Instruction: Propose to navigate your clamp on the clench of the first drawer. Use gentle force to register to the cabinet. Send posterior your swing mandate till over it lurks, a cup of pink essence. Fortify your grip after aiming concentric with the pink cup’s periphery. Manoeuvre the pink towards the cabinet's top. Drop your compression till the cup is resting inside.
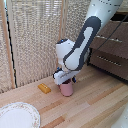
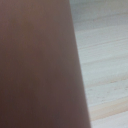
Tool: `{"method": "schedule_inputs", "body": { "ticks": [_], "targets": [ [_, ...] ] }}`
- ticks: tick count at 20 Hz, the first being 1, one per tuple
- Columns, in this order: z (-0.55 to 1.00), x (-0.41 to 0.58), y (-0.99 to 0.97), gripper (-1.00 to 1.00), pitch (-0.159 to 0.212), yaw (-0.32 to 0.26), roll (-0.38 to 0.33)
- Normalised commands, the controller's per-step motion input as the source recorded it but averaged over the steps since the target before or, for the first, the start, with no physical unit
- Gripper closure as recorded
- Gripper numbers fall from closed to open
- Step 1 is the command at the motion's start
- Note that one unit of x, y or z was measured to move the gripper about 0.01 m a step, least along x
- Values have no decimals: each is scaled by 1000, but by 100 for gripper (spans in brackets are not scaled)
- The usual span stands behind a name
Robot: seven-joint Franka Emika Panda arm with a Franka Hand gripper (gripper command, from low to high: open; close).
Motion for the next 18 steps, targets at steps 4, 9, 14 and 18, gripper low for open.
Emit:
{"method": "schedule_inputs", "body": {
  "ticks": [4,9,14,18],
  "targets": [
    [1,0,-140,100,-39,0,15],
    [-18,0,-48,100,-5,-3,8],
    [-27,-115,0,100,-12,0,2],
    [49,-226,13,100,-67,0,12]
  ]
}}
